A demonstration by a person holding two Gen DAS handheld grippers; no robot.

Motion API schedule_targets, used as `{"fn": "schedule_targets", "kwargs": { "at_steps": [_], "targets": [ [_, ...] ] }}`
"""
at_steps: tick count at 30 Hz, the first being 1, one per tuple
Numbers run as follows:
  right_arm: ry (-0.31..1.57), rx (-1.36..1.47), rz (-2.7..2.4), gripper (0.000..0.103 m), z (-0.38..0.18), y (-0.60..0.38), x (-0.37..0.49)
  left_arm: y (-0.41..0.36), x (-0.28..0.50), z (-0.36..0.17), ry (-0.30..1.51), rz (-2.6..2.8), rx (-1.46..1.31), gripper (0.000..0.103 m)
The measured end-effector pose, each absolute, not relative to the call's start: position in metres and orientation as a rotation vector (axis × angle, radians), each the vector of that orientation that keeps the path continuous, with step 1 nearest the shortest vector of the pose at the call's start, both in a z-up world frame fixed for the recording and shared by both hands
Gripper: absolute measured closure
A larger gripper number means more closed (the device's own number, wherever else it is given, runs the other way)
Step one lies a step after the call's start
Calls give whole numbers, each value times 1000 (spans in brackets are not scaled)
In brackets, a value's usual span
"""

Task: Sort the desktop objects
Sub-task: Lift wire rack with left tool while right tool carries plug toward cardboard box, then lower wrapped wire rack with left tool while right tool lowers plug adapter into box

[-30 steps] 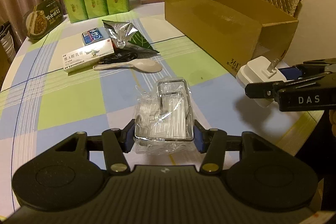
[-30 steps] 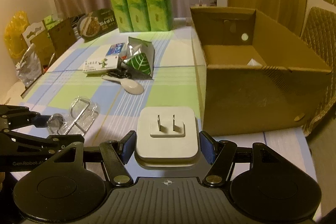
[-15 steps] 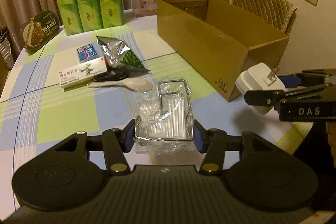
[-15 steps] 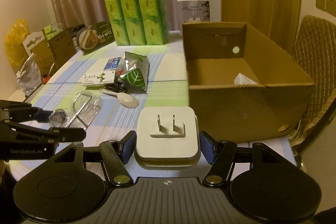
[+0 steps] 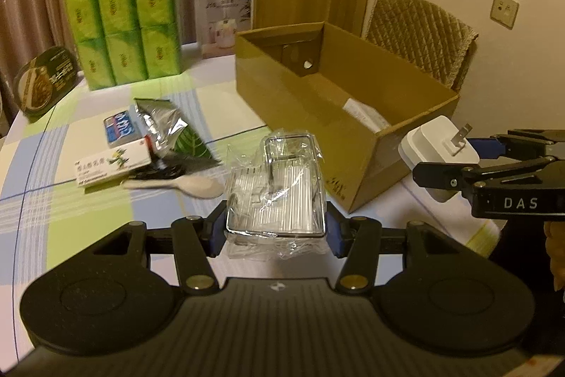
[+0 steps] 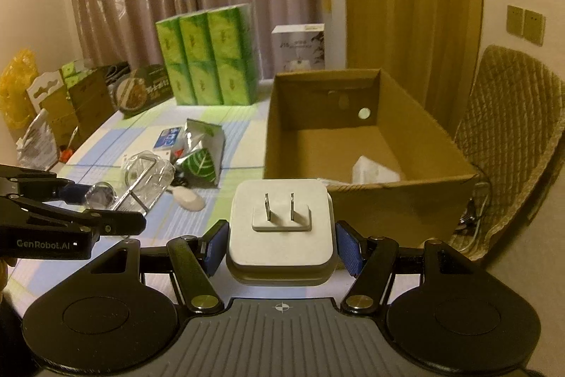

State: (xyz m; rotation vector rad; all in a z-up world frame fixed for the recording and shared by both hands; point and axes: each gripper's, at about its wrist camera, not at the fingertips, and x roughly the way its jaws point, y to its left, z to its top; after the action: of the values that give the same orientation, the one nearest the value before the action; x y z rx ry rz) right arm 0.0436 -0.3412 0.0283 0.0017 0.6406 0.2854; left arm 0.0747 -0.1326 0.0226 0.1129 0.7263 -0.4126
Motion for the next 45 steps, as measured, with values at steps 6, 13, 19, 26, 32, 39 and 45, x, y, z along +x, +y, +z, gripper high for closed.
{"fn": "schedule_targets", "kwargs": {
  "at_steps": [6,13,19,26,32,39,45],
  "targets": [
    [622,9,259,42,36,-355,46,-149,78,31,709,-449,116,54],
    [607,29,233,42,43,-371,52,-170,84,40,690,-487,125,54],
    [588,23,221,42,51,-381,62,-186,90,45,676,-515,139,54],
    [572,17,215,42,56,-392,81,-204,101,52,658,-540,146,54],
    [567,14,206,42,56,-404,99,-218,113,55,646,-555,152,54],
    [573,24,204,41,50,-418,124,-238,133,54,652,-569,157,54],
    [584,27,211,41,45,-423,143,-252,149,51,664,-570,151,54]
  ]
}}
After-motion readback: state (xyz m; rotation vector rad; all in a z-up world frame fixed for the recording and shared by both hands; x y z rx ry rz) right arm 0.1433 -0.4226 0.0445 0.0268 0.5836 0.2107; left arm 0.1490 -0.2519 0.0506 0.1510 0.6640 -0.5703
